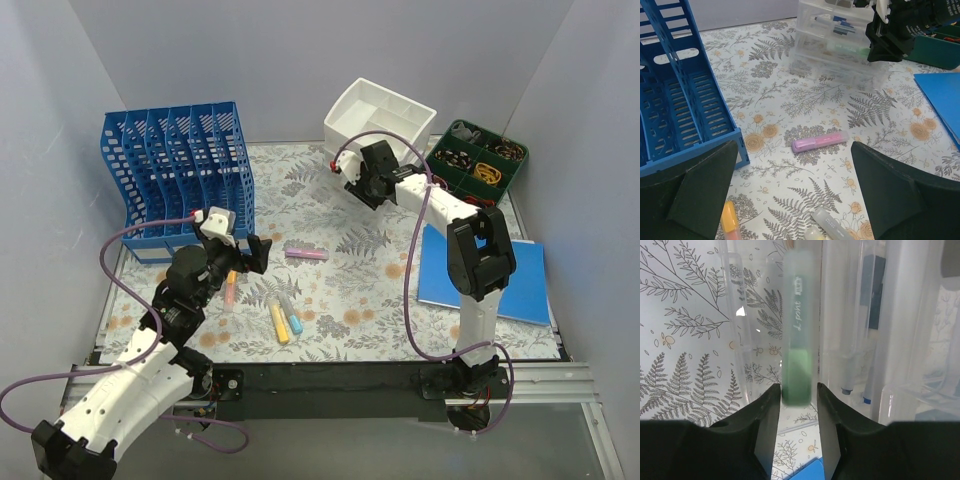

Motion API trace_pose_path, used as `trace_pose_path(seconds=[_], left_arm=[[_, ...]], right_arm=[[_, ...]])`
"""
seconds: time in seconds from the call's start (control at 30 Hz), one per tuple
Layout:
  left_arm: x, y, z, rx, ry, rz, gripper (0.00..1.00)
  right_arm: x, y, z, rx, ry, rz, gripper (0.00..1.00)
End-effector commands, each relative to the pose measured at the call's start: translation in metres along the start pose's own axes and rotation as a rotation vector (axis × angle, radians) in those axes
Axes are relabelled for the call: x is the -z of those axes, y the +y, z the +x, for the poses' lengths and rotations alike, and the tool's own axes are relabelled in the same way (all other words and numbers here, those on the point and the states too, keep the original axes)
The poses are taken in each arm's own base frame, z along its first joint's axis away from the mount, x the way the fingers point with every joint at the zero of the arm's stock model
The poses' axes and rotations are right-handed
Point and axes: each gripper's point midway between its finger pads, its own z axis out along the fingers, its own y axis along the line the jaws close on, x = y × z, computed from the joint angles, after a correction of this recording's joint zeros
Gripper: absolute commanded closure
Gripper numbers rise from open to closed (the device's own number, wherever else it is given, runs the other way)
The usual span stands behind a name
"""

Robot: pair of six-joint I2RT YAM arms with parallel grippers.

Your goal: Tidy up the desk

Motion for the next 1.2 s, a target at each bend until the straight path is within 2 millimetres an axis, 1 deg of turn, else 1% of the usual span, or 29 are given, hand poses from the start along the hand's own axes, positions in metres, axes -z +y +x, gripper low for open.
trace_pose_path(seconds=[0.0, 0.07, 0.1, 0.13, 0.17, 0.2, 0.23, 0.27, 0.3, 0.33, 0.37, 0.4, 0.43, 0.47, 0.5, 0.57, 0.6, 0.63, 0.7, 0.73, 0.8, 0.83, 0.87, 0.93, 0.97, 1.0, 1.07, 1.1, 1.17], left_arm=[[-0.002, 0.004, 0.004, 0.016, 0.029, -0.027, 0.02], [-0.005, 0.004, 0.008, 0.042, 0.054, -0.035, 0.02], [-0.005, 0.002, 0.007, 0.055, 0.066, -0.032, 0.02], [-0.006, 0.0, 0.009, 0.07, 0.084, -0.028, 0.02], [-0.006, -0.003, 0.01, 0.12, 0.095, -0.023, 0.02], [-0.005, -0.005, 0.015, 0.143, 0.122, -0.021, 0.02], [-0.004, -0.007, 0.015, 0.174, 0.133, -0.017, 0.02], [-0.004, -0.01, 0.019, 0.202, 0.156, -0.015, 0.02], [-0.001, -0.01, 0.028, 0.253, 0.195, -0.032, 0.02], [0.0, -0.009, 0.032, 0.278, 0.214, -0.048, 0.02], [0.002, -0.008, 0.035, 0.301, 0.228, -0.067, 0.02], [0.005, -0.004, 0.044, 0.343, 0.258, -0.11, 0.02], [0.007, 0.0, 0.048, 0.359, 0.27, -0.136, 0.02], [0.009, 0.003, 0.052, 0.381, 0.281, -0.166, 0.02], [0.011, 0.012, 0.06, 0.404, 0.299, -0.233, 0.02], [0.014, 0.023, 0.071, 0.437, 0.317, -0.32, 0.02], [0.016, 0.029, 0.081, 0.441, 0.345, -0.37, 0.02], [0.017, 0.038, 0.088, 0.479, 0.341, -0.443, 0.02], [0.022, 0.046, 0.107, 0.503, 0.381, -0.517, 0.02], [0.022, 0.051, 0.117, 0.514, 0.402, -0.574, 0.02], [0.024, 0.06, 0.133, 0.508, 0.438, -0.65, 0.03], [0.026, 0.067, 0.145, 0.489, 0.472, -0.707, 0.05], [0.028, 0.077, 0.15, 0.494, 0.459, -0.778, 0.1], [0.03, 0.084, 0.159, 0.493, 0.476, -0.836, 0.14], [0.03, 0.088, 0.166, 0.478, 0.482, -0.862, 0.15], [0.028, 0.092, 0.167, 0.48, 0.466, -0.873, 0.16], [0.029, 0.101, 0.177, 0.465, 0.48, -0.911, 0.16], [0.031, 0.105, 0.178, 0.472, 0.49, -0.934, 0.2], [0.029, 0.108, 0.18, 0.473, 0.498, -0.943, 0.24]], right_arm=[[0.019, -0.007, -0.022, -0.013, -0.079, 0.004, 0.56], [0.025, -0.005, -0.024, -0.011, -0.091, -0.009, 0.53], [0.03, 0.0, -0.029, -0.006, -0.117, -0.035, 0.52], [0.033, 0.002, -0.029, -0.003, -0.123, -0.044, 0.52], [0.036, 0.005, -0.028, 0.005, -0.121, -0.062, 0.52], [0.046, 0.009, -0.034, 0.014, -0.151, -0.089, 0.52], [0.051, 0.014, -0.034, 0.018, -0.162, -0.115, 0.51], [0.056, 0.022, -0.035, 0.027, -0.173, -0.151, 0.51], [0.072, 0.037, -0.04, 0.05, -0.216, -0.236, 0.51], [0.08, 0.048, -0.042, 0.06, -0.245, -0.287, 0.51], [0.083, 0.063, -0.035, 0.059, -0.253, -0.347, 0.51], [0.102, 0.077, -0.041, 0.069, -0.317, -0.409, 0.52], [0.109, 0.084, -0.04, 0.072, -0.338, -0.436, 0.51], [0.11, 0.097, -0.029, 0.065, -0.33, -0.474, 0.51], [0.125, 0.102, -0.032, 0.073, -0.371, -0.492, 0.52], [0.132, 0.112, -0.027, 0.076, -0.388, -0.519, 0.51], [0.138, 0.12, -0.023, 0.074, -0.405, -0.547, 0.51], [0.139, 0.123, -0.022, 0.069, -0.416, -0.559, 0.51], [0.142, 0.131, -0.018, 0.065, -0.428, -0.59, 0.52], [0.142, 0.133, -0.018, 0.066, -0.429, -0.595, 0.52], [0.141, 0.134, -0.017, 0.065, -0.429, -0.6, 0.51], [0.14, 0.134, -0.017, 0.063, -0.429, -0.602, 0.52], [0.141, 0.133, -0.017, 0.062, -0.432, -0.603, 0.51], [0.142, 0.138, -0.017, 0.057, -0.44, -0.629, 0.52], [0.142, 0.141, -0.016, 0.053, -0.44, -0.64, 0.52], [0.142, 0.142, -0.016, 0.052, -0.444, -0.649, 0.51], [0.142, 0.142, -0.015, 0.05, -0.442, -0.651, 0.51], [0.142, 0.142, -0.015, 0.051, -0.445, -0.65, 0.51], [0.142, 0.141, -0.015, 0.051, -0.448, -0.65, 0.51]])
